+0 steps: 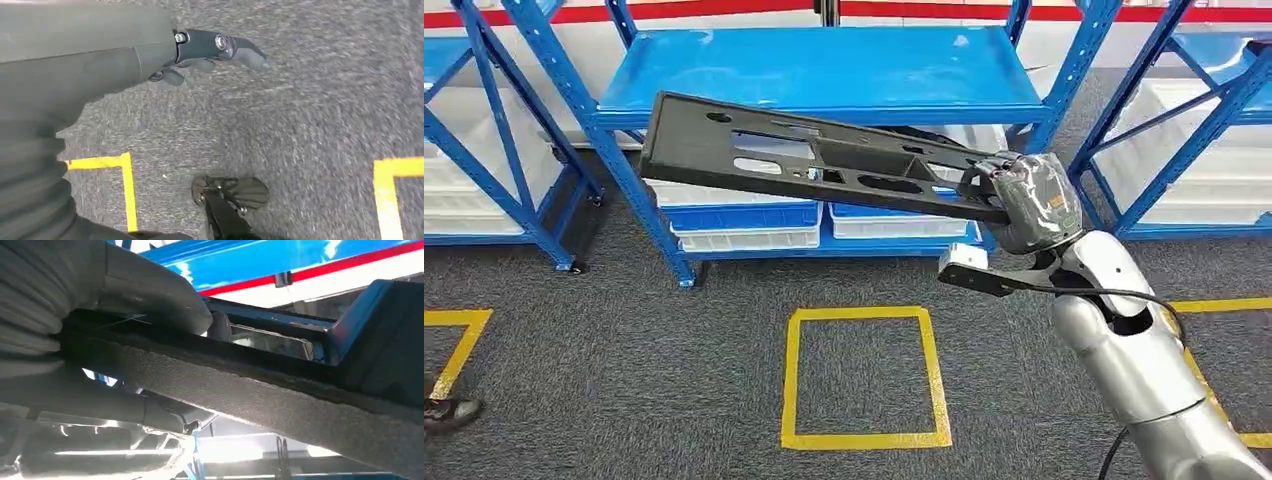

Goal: Take the parts from the cabinet and place them on the table.

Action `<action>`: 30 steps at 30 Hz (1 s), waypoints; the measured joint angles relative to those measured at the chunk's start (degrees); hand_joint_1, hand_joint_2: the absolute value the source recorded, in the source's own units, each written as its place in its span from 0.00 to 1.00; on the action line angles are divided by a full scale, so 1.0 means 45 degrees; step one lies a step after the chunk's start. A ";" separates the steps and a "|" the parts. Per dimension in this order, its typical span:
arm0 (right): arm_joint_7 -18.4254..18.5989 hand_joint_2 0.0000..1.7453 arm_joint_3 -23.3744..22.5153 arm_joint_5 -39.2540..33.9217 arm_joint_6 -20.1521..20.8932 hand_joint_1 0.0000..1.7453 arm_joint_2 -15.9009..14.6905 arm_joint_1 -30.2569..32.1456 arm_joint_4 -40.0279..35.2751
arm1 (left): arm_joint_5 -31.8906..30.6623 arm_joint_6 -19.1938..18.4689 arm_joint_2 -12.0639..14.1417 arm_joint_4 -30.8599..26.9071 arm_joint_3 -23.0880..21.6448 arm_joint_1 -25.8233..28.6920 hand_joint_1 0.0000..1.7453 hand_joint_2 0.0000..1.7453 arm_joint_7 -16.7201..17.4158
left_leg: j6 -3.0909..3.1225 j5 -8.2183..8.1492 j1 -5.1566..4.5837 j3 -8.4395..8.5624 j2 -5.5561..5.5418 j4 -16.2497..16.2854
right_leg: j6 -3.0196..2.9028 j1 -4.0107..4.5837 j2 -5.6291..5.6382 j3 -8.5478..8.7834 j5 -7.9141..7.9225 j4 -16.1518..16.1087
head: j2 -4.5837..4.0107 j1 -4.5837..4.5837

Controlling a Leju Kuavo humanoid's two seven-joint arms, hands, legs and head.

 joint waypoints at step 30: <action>0.0194 1.00 -0.0360 0.0049 0.0155 1.00 0.0048 -0.0322 0.0593 | -0.0204 0.0102 0.0068 0.0000 0.0000 0.0075 0.00 1.00 0.0053 | 0.0159 0.0308 -0.0139 -0.0524 -0.0115 0.0370 | 0.0059 0.0084 0.0017 0.0563 -0.0631 0.0164 | 0.0000 -0.0010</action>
